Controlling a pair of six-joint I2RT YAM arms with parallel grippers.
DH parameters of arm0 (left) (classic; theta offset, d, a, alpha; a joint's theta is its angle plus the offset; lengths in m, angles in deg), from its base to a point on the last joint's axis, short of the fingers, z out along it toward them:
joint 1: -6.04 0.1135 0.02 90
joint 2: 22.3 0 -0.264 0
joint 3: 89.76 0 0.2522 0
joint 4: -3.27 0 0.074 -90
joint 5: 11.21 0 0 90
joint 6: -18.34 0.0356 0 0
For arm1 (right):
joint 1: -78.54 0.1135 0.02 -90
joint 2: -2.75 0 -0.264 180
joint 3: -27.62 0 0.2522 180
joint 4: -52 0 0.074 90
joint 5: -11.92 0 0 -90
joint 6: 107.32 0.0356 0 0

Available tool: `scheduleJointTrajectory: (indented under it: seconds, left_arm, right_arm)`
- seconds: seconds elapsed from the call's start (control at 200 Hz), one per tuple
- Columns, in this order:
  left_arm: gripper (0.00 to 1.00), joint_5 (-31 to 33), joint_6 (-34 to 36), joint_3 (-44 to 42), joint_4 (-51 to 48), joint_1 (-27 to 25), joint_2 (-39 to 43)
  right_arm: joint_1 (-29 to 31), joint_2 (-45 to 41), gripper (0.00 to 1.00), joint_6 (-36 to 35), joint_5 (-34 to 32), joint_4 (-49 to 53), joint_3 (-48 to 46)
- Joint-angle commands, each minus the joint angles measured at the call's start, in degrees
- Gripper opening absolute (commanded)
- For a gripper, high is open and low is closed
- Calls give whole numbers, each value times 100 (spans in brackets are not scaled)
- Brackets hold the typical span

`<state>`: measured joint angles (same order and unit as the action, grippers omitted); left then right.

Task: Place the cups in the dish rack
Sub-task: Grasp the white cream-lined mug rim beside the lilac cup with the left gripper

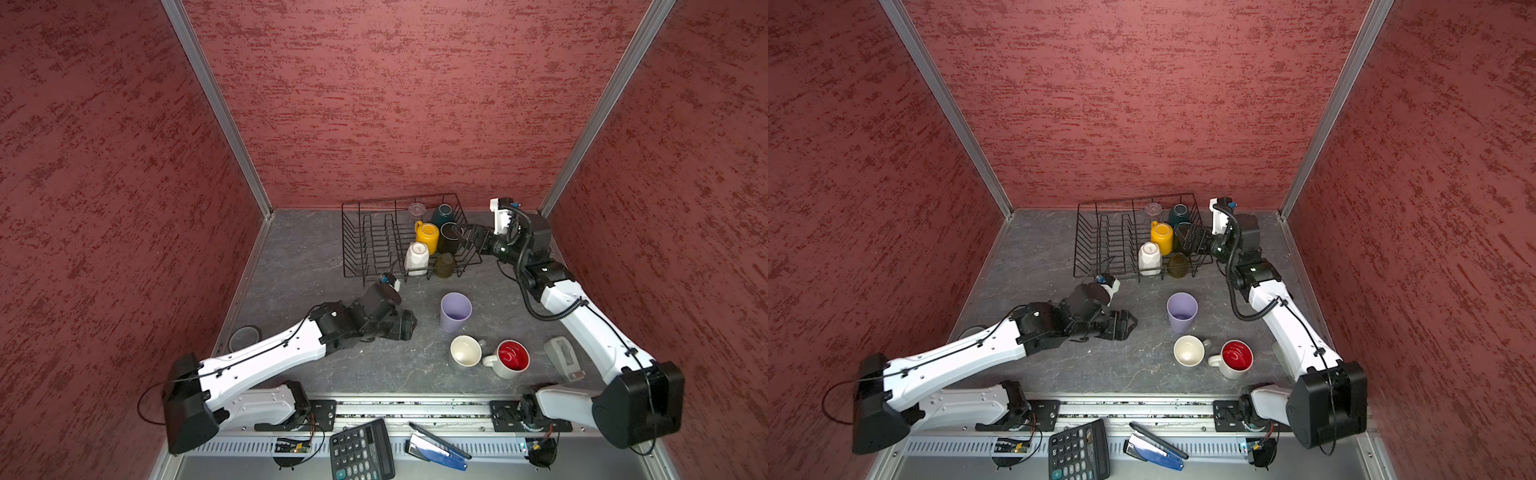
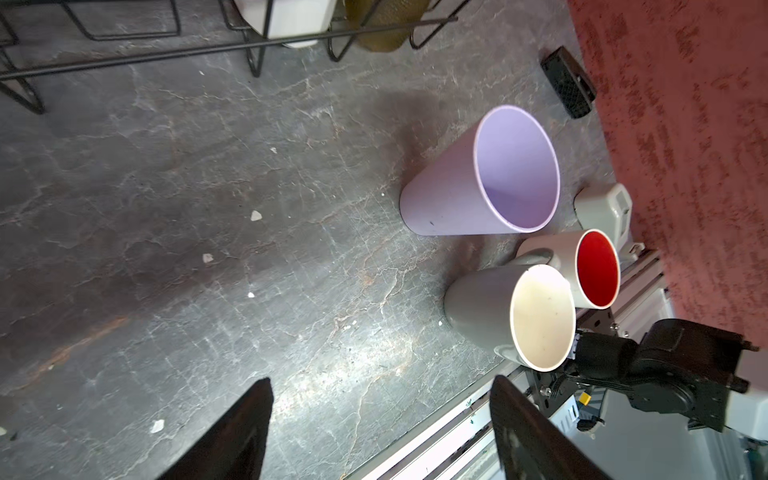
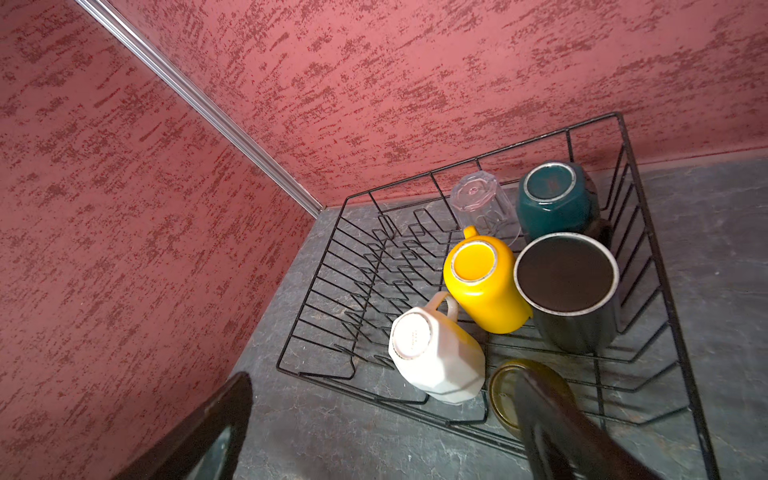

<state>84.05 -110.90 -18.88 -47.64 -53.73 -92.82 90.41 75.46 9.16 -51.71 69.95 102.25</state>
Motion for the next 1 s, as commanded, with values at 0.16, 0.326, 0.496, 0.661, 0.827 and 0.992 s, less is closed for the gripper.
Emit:
scheduleJointTrajectory:
  seconds: [0.16,0.326,0.496,0.661,0.827,0.992]
  left_arm:
    - [81,487,-158,938,-126,-728,-1128]
    - [80,317,-257,1307,-18,-1002,-1749]
    - [79,194,-498,1572,-1,-1273,-2293]
    - [78,272,-513,1884,-125,-1391,-2690]
    - [77,299,-505,2151,-283,-1399,-3038]
    - [74,334,-519,2249,-429,-1389,-3242]
  right_arm:
    - [-109,-330,99,-209,-132,172,-204]
    - [-148,-500,99,-331,-310,335,-281]
    - [-180,-706,99,-458,-496,491,-378]
    - [-206,-850,99,-496,-537,514,-507]
    - [-219,-973,99,-573,-579,602,-566]
    - [-238,-1079,99,-600,-580,615,-623]
